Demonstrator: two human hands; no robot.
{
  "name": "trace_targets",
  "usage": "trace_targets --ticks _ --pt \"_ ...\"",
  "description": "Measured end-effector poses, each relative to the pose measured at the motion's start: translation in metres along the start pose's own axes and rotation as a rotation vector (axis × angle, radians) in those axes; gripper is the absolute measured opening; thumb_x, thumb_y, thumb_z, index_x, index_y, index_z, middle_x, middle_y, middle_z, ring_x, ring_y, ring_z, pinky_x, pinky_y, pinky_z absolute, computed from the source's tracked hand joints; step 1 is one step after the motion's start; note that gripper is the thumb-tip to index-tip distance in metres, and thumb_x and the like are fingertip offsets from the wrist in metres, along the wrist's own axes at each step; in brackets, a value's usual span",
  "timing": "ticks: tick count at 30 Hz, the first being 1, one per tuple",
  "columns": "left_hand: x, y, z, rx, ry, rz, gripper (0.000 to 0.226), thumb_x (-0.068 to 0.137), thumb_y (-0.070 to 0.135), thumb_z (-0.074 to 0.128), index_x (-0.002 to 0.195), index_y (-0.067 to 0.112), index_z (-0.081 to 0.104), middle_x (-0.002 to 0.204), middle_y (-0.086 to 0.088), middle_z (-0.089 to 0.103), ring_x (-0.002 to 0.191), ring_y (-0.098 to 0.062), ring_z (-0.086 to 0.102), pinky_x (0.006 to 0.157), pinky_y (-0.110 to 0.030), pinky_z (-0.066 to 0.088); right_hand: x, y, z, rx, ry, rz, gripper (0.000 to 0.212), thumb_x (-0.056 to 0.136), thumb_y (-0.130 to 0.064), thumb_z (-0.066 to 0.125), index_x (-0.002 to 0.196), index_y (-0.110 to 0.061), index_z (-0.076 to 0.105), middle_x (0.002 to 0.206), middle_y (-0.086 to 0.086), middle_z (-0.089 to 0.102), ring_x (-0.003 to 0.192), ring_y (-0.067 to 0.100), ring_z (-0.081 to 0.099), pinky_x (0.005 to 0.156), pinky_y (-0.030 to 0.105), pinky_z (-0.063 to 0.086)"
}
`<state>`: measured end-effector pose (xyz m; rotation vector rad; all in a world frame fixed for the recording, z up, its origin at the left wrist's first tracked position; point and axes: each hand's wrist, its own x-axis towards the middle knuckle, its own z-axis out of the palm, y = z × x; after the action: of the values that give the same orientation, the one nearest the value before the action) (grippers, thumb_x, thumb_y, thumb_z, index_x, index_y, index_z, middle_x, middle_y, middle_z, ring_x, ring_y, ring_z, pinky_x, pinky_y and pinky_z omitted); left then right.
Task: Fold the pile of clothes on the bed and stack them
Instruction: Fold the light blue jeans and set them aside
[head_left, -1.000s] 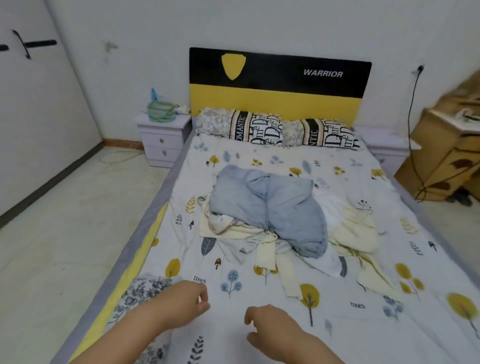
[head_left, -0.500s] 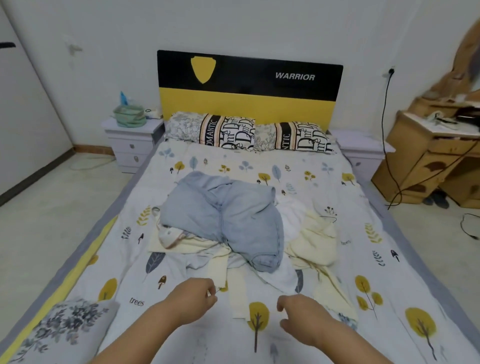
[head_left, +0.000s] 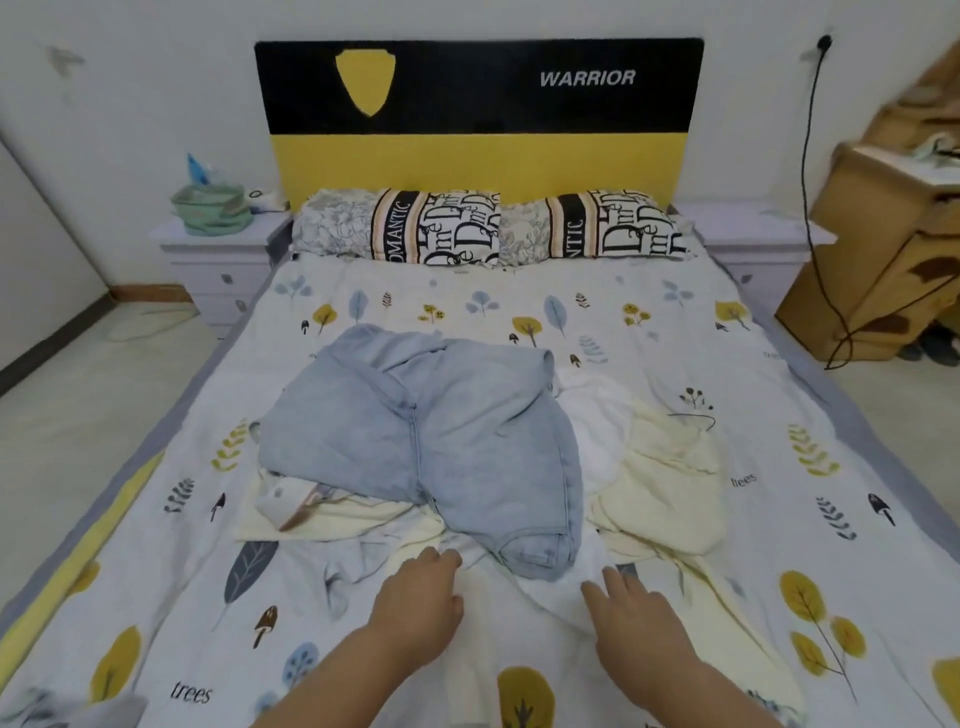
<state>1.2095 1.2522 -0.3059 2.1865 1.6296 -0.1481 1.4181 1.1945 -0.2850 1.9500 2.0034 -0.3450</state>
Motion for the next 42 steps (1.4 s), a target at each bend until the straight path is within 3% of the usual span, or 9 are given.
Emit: trace_targets --ticks 3,12,16,19,22,27,32,36,42 --pt "0.042 0.004 0.027 0.021 0.041 0.020 0.043 0.092 0.022 0.042 0.135 0.019 0.034 0.132 -0.002 0.041 0.117 -0.019 0.043 0.088 -0.026 0.036 0.053 0.005 0.038 0.054 0.050 0.037 0.060 0.095 -0.022 0.045 0.146 -0.016 0.014 0.154 0.012 0.009 0.140 0.029 0.016 0.108 0.042 0.027" --pt "0.146 -0.003 0.088 0.103 0.154 0.017 0.089 0.086 0.030 0.058 0.150 0.025 -0.004 0.156 -0.013 -0.016 0.144 -0.031 -0.008 0.114 -0.048 0.006 0.165 -0.009 0.099 0.192 0.287 0.113 0.103 0.082 -0.066 0.049 0.138 -0.033 -0.031 0.150 0.011 -0.033 0.142 0.034 -0.015 0.109 0.061 0.013" --pt "0.169 -0.014 0.104 0.128 0.053 0.094 0.095 0.082 0.043 0.061 0.149 0.032 -0.005 0.158 -0.007 -0.012 0.144 -0.029 -0.010 0.114 -0.050 -0.004 0.174 -0.014 0.120 0.236 0.291 0.088 0.084 0.083 -0.053 0.059 0.149 -0.034 0.010 0.155 0.020 -0.009 0.140 0.046 0.001 0.106 0.058 0.025" --pt "0.169 -0.024 0.111 0.177 0.093 0.118 0.068 0.084 0.037 0.058 0.144 0.028 0.026 0.154 -0.009 0.018 0.142 -0.025 0.015 0.114 -0.047 0.006 0.164 -0.029 0.127 0.259 0.461 0.051 0.040 0.061 -0.012 0.086 0.097 -0.007 0.069 0.115 0.033 0.057 0.092 0.055 0.055 0.064 0.050 0.053" --pt "0.153 -0.026 0.112 0.256 0.163 0.185 0.026 0.089 0.028 0.047 0.114 0.022 0.051 0.120 -0.004 0.051 0.117 -0.023 0.046 0.101 -0.035 0.021 0.149 -0.045 0.119 0.237 0.517 0.025 0.034 0.041 0.005 0.085 0.065 -0.008 0.065 0.071 0.016 0.062 0.052 0.032 0.052 0.040 0.031 0.042" --pt "0.109 -0.025 0.091 0.233 0.033 0.237 0.017 0.090 0.014 0.042 0.101 0.016 0.055 0.106 -0.007 0.062 0.096 -0.025 0.057 0.074 -0.028 0.031 0.108 -0.063 0.101 0.259 0.457 -0.044 0.038 0.030 -0.003 0.088 0.055 -0.018 0.064 0.055 0.000 0.057 0.041 0.019 0.046 0.037 0.026 0.036" --pt "0.056 -0.012 0.035 0.172 -0.006 0.262 0.013 0.089 0.012 0.041 0.099 0.017 0.048 0.102 -0.010 0.062 0.094 -0.026 0.058 0.066 -0.032 0.033 0.054 -0.052 0.054 0.419 0.274 -0.007 0.007 0.089 -0.020 0.055 0.096 -0.023 0.057 0.098 -0.003 0.057 0.079 0.015 0.036 0.058 0.023 0.025" --pt "0.018 0.011 -0.048 0.032 0.190 0.244 0.013 0.096 0.026 0.042 0.097 0.017 0.051 0.094 -0.009 0.062 0.090 -0.026 0.058 0.063 -0.030 0.026 0.010 -0.039 -0.019 0.704 0.400 0.009 0.002 0.090 -0.027 0.056 0.088 -0.026 0.057 0.088 -0.008 0.055 0.086 0.016 0.049 0.069 0.025 0.035" --pt "-0.048 0.039 -0.158 -0.255 0.321 0.195 0.039 0.094 0.023 0.051 0.062 0.024 0.028 0.058 0.003 0.039 0.068 -0.025 0.046 0.060 -0.035 0.026 -0.062 -0.037 -0.131 1.143 0.631 0.256 0.068 0.082 -0.034 0.069 0.139 -0.019 0.035 0.134 0.000 0.045 0.118 0.016 0.046 0.092 0.025 0.035"
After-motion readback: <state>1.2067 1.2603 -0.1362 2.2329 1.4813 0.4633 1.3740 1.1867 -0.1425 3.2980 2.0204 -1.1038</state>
